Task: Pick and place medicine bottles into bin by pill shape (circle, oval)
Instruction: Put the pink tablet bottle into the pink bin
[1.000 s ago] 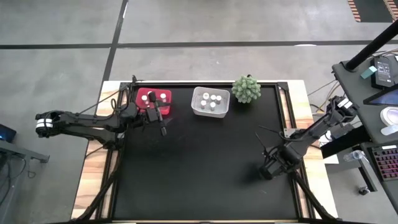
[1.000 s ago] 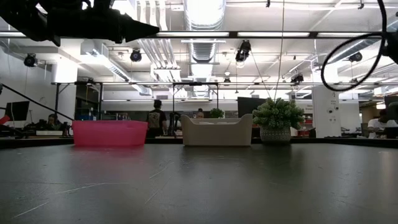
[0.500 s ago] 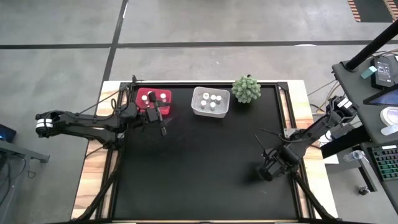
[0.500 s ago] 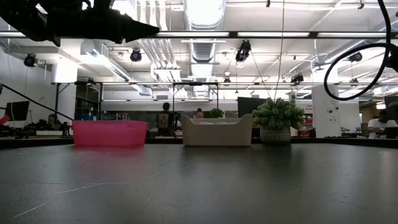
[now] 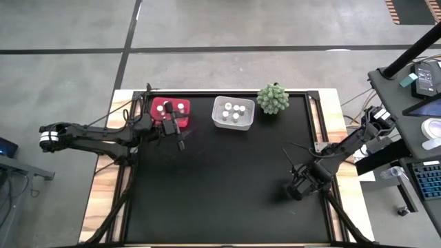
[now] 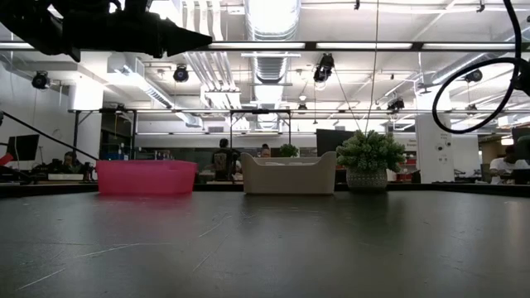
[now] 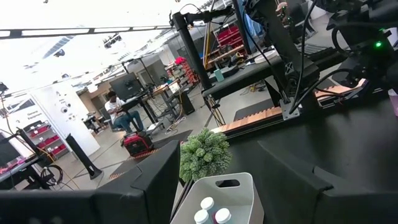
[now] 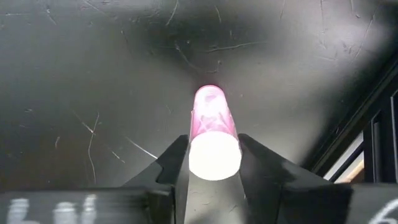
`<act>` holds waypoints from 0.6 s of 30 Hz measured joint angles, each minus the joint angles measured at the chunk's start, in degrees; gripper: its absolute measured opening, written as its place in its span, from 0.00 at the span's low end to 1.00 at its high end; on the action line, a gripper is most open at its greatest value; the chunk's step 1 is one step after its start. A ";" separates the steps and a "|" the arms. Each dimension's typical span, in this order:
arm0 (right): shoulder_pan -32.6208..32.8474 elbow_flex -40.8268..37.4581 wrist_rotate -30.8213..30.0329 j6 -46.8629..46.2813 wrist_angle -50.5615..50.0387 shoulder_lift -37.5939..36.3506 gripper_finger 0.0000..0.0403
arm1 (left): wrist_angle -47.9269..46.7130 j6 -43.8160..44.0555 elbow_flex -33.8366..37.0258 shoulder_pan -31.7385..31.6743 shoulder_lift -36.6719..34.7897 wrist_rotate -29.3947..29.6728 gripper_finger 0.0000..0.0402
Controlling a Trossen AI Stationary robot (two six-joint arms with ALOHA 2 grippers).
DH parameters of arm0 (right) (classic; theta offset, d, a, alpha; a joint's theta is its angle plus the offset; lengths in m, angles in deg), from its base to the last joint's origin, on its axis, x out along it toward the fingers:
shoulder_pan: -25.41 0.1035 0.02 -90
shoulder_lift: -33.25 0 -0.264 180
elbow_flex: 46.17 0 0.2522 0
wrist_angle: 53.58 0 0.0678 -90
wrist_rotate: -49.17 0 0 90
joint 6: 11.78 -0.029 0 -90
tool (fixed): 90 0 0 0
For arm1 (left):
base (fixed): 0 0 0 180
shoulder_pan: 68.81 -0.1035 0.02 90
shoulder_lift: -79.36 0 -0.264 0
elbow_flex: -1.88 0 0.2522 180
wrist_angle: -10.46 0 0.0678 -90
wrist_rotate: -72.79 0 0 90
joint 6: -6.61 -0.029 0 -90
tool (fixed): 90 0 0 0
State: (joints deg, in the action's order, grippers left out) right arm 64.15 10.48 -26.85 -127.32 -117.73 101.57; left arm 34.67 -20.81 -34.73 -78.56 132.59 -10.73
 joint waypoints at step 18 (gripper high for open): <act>-21.41 15.11 -15.13 27.83 0.48 1.68 0.29 | 0.04 0.42 0.01 0.02 0.02 -3.31 0.49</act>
State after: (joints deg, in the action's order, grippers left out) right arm 42.74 25.59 -41.98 -99.49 -117.26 103.25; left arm 34.72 -20.39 -34.72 -78.54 132.61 -14.04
